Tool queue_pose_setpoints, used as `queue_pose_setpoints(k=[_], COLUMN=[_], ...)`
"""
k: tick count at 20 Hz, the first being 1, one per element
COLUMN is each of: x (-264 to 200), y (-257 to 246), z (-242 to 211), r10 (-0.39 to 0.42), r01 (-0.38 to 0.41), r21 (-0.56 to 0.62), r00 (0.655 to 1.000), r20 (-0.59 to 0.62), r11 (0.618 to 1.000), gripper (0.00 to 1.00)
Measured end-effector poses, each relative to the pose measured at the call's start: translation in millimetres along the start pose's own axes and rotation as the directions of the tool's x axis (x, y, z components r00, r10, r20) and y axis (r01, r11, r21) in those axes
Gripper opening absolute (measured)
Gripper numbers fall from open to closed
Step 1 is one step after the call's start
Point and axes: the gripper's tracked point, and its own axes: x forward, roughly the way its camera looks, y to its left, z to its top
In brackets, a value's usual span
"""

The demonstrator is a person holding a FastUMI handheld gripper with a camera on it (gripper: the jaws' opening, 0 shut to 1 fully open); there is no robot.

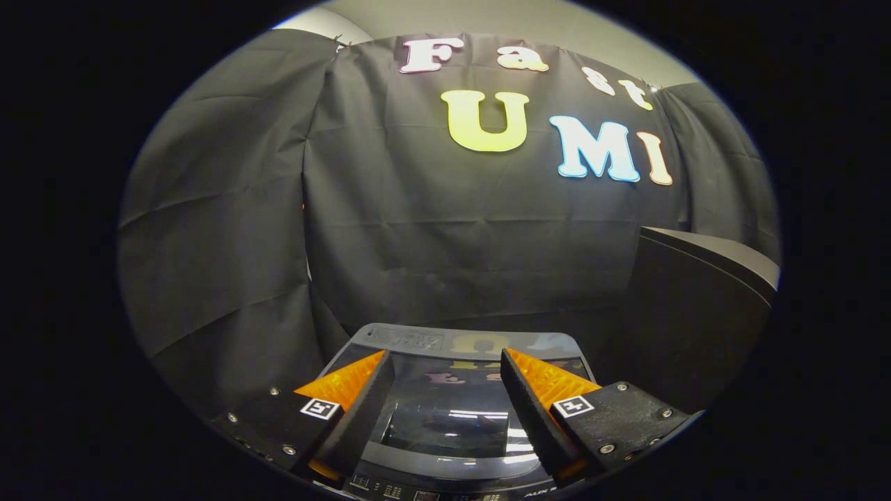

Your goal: Put the clothes into the washing machine and then close the washing machine lid.

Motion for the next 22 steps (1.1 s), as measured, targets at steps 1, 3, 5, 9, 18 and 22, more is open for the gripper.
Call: queue_pose_setpoints(k=[1, 3, 5, 9, 18, 22], x=[-7.7, -22.7, -41.6, -80.7, -184.3, -232.7], y=[-0.7, 0.2, -6.1, -25.0, -124.4, -176.5], z=[4.4, 17.7, 38.5, 75.2, 109.9, 114.6], r10=[0.003, 0.015, 0.024, 0.035, 0.001, -0.038], r01=[-0.003, -0.015, -0.024, -0.033, 0.000, 0.036], r21=[0.004, -0.007, -0.009, -0.017, -0.003, 0.012], r00=[1.000, 1.000, 0.998, 0.993, 0.981, 0.974], r20=[0.003, 0.022, 0.057, 0.112, 0.192, 0.225], r11=[1.000, 1.000, 1.000, 0.999, 1.000, 0.999], gripper=[0.96, 0.96, 0.96, 0.96, 0.95, 0.96])
